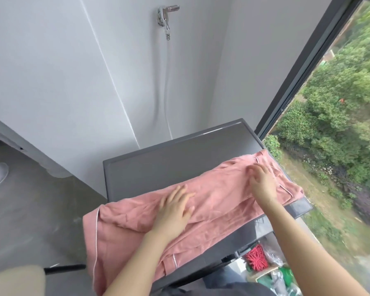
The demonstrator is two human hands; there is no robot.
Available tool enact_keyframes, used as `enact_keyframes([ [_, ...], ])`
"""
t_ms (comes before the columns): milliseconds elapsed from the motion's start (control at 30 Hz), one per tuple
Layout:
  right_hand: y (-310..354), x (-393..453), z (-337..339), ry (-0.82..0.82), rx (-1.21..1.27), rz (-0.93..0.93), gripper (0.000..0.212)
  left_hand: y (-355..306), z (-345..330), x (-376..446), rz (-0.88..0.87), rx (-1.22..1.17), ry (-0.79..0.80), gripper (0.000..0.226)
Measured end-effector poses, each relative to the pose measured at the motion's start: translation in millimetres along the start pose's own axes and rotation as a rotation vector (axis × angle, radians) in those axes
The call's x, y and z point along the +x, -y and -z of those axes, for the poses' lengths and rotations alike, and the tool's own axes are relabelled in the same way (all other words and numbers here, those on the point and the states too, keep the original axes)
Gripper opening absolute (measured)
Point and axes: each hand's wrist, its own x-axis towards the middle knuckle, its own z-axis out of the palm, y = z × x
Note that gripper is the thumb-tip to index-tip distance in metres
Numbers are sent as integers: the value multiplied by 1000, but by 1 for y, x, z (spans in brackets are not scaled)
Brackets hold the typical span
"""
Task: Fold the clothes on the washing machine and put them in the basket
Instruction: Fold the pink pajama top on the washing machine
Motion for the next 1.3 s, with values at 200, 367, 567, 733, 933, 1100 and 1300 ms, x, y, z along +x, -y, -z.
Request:
enact_keyframes([
  [200,-31,3,-21,195,-429,143,56,13,-35,-3,67,233,85,77],
  [367,-27,21,-11,66,-332,195,44,-1,-19,6,169,91,139,85],
  [567,-22,90,39,-55,-165,-31,35,-12,4,54,298,-68,-208,36],
  [733,-25,123,48,180,-162,-231,40,-21,0,96,390,-81,-39,25],
  [933,-33,133,36,112,151,-277,27,-26,-18,103,499,-191,-171,11],
  [1100,-38,149,50,-122,559,-359,16,-23,-20,96,449,-259,-265,13],
  [1300,-51,164,45,-32,221,-179,31,-12,-17,88,385,-324,-216,14],
])
